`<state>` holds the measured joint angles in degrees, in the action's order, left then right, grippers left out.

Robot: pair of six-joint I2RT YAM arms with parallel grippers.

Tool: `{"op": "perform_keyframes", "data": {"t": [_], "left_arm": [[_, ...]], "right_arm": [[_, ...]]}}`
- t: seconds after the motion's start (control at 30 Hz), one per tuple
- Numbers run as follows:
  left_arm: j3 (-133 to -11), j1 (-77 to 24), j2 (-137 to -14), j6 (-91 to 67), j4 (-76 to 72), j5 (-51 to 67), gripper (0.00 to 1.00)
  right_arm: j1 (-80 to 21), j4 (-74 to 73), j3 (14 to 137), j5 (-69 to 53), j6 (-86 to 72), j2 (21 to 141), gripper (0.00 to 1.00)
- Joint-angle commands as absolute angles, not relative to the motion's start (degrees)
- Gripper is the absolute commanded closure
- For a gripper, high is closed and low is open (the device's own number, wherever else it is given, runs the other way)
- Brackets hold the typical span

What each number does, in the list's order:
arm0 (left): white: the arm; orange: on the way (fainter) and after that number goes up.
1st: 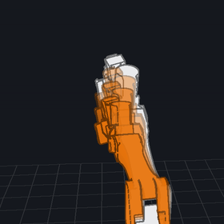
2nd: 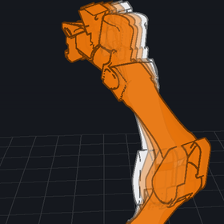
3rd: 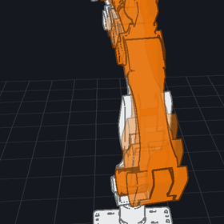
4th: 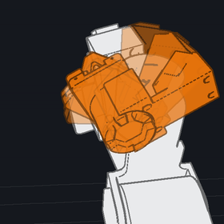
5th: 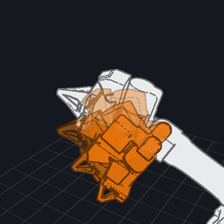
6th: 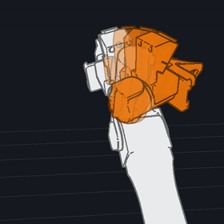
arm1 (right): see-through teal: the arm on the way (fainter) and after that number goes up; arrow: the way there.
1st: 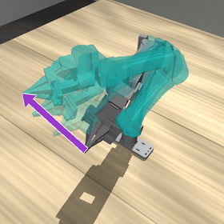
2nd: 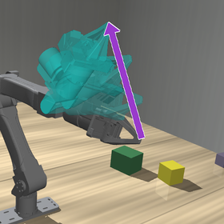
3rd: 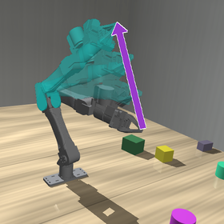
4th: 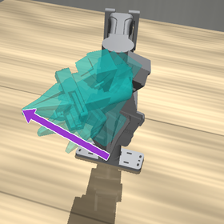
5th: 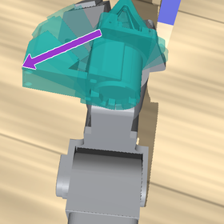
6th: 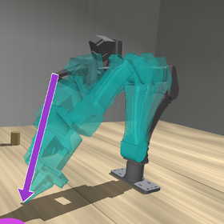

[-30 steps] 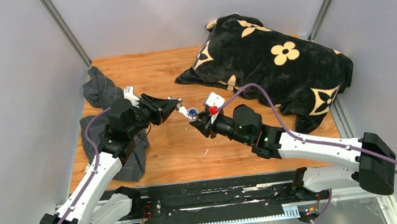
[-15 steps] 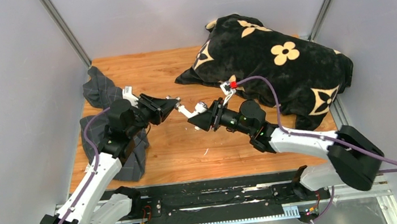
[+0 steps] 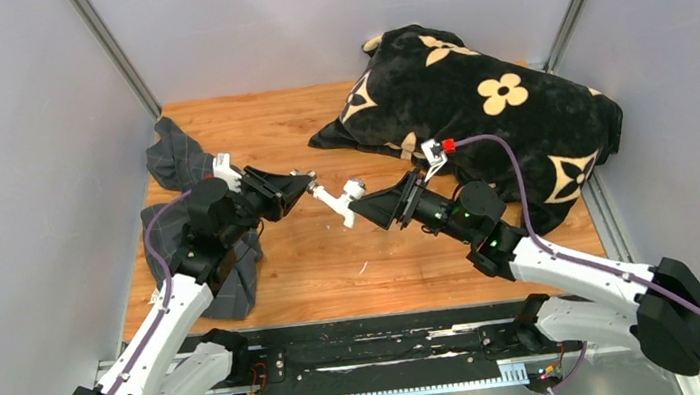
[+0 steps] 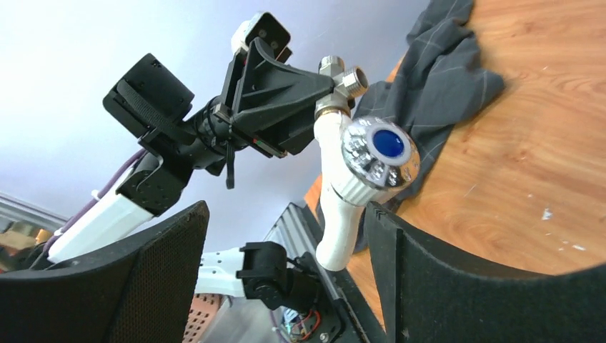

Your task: Install the water faucets

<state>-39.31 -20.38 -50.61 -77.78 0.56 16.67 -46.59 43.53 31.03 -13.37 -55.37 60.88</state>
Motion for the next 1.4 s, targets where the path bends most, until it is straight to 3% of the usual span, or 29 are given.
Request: {"op": "perform_keyframes", "data": {"t": [0.0, 0.2, 0.4, 0.63, 0.8, 0.93, 1.17, 1.37], "left_arm": [[-39.5, -20.6, -50.6, -77.5, -3.2, 16.6, 1.0], [-39.5, -20.6, -50.5, -77.5, -3.0, 16.3, 1.0], [-39.2, -20.6, -50.6, -77.6, -3.2, 16.2, 1.0], [-39.3, -20.5, -51.6, -77.5, -2.9, 16.6, 1.0], [-39.6, -20.5, -51.8, -77.3, -2.7, 16.3, 1.0], [-39.5, -20.6, -51.6, -77.5, -2.6, 16.2, 1.0], [-39.9, -20.5, -51.2, -77.1, -1.7, 16.3, 1.0], [-39.8, -20.5, -50.6, -76.9, -1.6, 16.4, 1.0]], "right_arm": [[-46.2, 30.6, 36.2, -8.6, -43.9, 58.3, 0.21], [-46.4, 18.3, 41.6, -2.4, -32.3, 56.3, 0.2], [-46.6, 22.7, 40.9, -5.8, -34.7, 58.5, 0.2], [-55.5, 22.0, 42.3, -4.7, -10.8, 54.2, 0.2], [-71.6, 15.6, 48.0, 14.9, 17.6, 59.2, 0.19], [-78.6, 17.6, 51.9, 31.3, 31.3, 68.3, 0.19], [-80.8, 29.4, 54.2, 48.7, 49.1, 82.8, 0.23], [-80.0, 34.2, 54.4, 50.0, 54.8, 87.8, 0.36]]}}
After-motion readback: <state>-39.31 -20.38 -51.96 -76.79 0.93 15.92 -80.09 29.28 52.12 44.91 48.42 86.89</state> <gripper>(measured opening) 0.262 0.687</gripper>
